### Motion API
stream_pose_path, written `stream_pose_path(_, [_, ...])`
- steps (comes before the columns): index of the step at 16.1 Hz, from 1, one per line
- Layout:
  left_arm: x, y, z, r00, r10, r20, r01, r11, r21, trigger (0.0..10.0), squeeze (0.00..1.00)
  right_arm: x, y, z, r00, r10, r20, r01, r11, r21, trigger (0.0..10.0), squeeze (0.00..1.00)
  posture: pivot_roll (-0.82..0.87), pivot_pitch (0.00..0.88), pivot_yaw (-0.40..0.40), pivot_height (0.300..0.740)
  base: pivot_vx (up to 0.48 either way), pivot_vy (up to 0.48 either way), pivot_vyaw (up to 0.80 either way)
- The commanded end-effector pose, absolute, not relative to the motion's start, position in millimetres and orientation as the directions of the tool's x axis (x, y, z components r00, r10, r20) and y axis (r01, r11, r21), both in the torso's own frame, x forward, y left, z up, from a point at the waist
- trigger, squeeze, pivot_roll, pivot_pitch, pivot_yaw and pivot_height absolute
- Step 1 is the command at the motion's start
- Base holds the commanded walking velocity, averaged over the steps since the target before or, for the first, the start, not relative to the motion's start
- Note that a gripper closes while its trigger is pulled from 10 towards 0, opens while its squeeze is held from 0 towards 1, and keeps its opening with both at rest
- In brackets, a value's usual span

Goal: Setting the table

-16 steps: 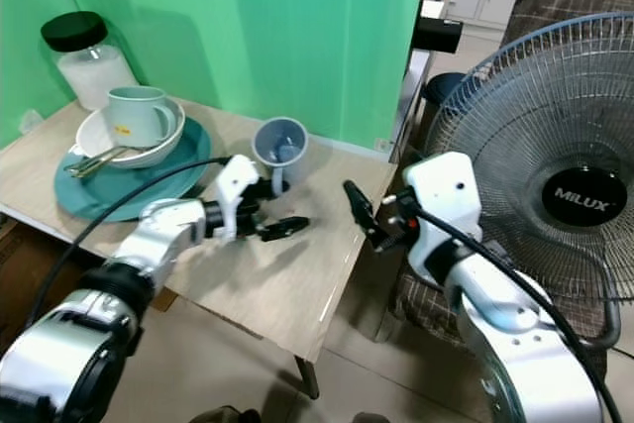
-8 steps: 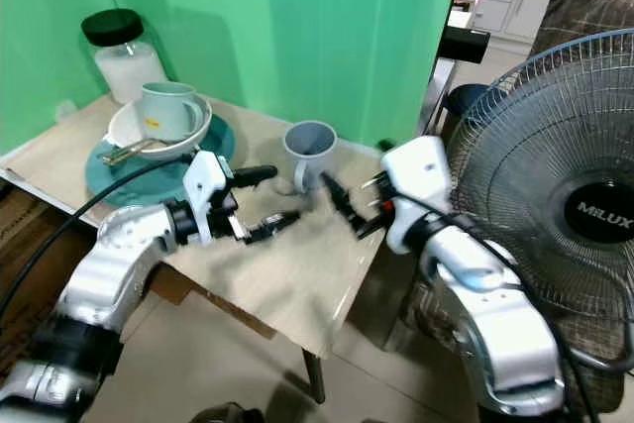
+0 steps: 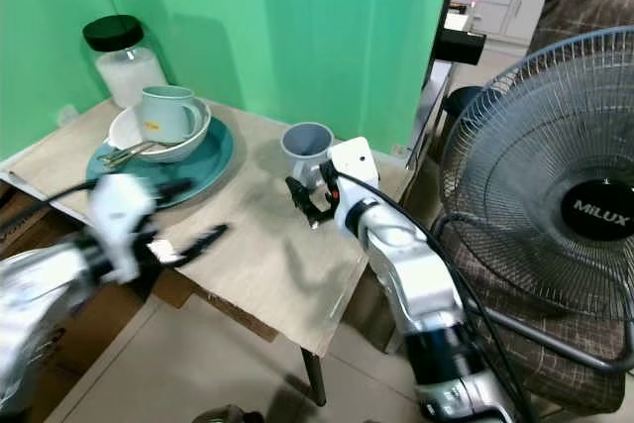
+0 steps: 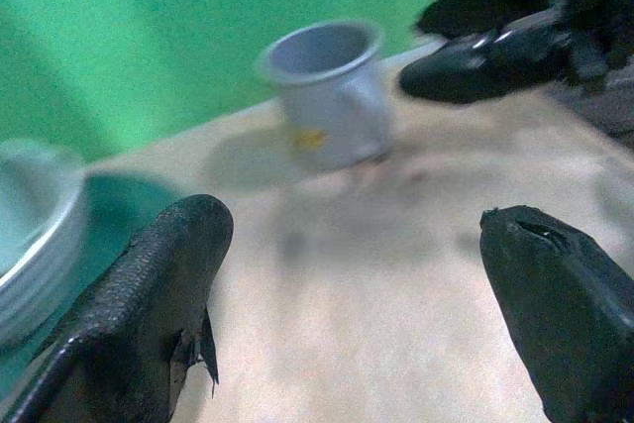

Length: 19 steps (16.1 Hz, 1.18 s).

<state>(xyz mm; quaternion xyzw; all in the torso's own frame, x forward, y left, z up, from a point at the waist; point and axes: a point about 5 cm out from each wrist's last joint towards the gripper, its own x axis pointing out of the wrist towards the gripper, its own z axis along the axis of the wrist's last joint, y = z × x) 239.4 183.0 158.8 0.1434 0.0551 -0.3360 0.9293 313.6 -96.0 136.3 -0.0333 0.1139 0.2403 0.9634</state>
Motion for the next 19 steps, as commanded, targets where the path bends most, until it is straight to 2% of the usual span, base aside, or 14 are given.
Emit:
stream_pose_path(1, [231, 194, 162, 0.816, -0.540, -0.207, 0.578, 0.776, 0.251, 10.0, 0.00, 320, -91, 133, 0.863, 0.452, -0.226, -0.459, 0.888, 0.026, 10.0, 1.00, 0.04, 0.000, 0.049, 0.740, 0.000, 0.000, 0.00])
stream_pose_path(2, [225, 201, 161, 0.846, -0.488, -0.217, 0.532, 0.804, 0.265, 10.0, 0.00, 323, -84, 129, 0.859, 0.458, -0.229, -0.460, 0.887, 0.051, 10.0, 1.00, 0.06, 0.000, 0.037, 0.740, 0.000, 0.000, 0.00])
stream_pose_path(5, [213, 213, 158, 0.900, -0.376, -0.221, 0.427, 0.863, 0.271, 10.0, 0.00, 333, -75, 120, 0.881, 0.396, -0.260, -0.409, 0.913, 0.005, 10.0, 1.00, 0.08, 0.000, 0.017, 0.740, 0.000, 0.000, 0.00])
stream_pose_path(8, [198, 205, 153, 0.877, -0.418, -0.239, 0.467, 0.857, 0.217, 10.0, 0.00, 342, -58, 116, 0.887, 0.381, -0.263, -0.388, 0.921, 0.027, 10.0, 1.00, 0.08, 0.001, 0.018, 0.740, 0.000, 0.000, 0.00])
stream_pose_path(11, [194, 199, 149, 0.860, -0.441, -0.256, 0.494, 0.846, 0.202, 10.0, 0.00, 351, -63, 110, 0.919, 0.247, -0.307, -0.274, 0.961, -0.047, 10.0, 1.00, 0.08, 0.001, 0.017, 0.740, 0.000, 0.000, 0.00])
stream_pose_path(12, [193, 198, 149, 0.855, -0.449, -0.259, 0.502, 0.841, 0.201, 10.0, 0.00, 353, -63, 110, 0.922, 0.231, -0.309, -0.258, 0.965, -0.048, 10.0, 0.96, 0.09, 0.002, 0.016, 0.740, 0.000, 0.000, 0.00])
stream_pose_path(13, [190, 193, 150, 0.832, -0.485, -0.269, 0.537, 0.825, 0.174, 10.0, 0.00, 358, -58, 108, 0.927, 0.202, -0.317, -0.217, 0.976, -0.012, 10.0, 0.00, 0.09, 0.002, 0.016, 0.740, 0.000, 0.000, 0.00])
stream_pose_path(17, [187, 187, 149, 0.814, -0.509, -0.279, 0.562, 0.811, 0.161, 10.0, 0.00, 360, -55, 104, 0.930, 0.165, -0.329, -0.165, 0.986, 0.029, 10.0, 0.00, 0.09, 0.001, 0.017, 0.740, 0.000, 0.000, 0.00])
stream_pose_path(18, [187, 187, 149, 0.812, -0.511, -0.281, 0.565, 0.810, 0.159, 10.0, 0.00, 361, -55, 103, 0.933, 0.154, -0.324, -0.154, 0.988, 0.027, 9.4, 0.00, 0.09, 0.000, 0.017, 0.740, 0.000, 0.000, 0.00])
stream_pose_path(19, [187, 186, 149, 0.810, -0.513, -0.283, 0.567, 0.808, 0.157, 10.0, 0.00, 362, -55, 103, 0.936, 0.150, -0.319, -0.148, 0.989, 0.029, 0.9, 0.00, 0.09, 0.000, 0.017, 0.740, 0.000, 0.000, 0.00])
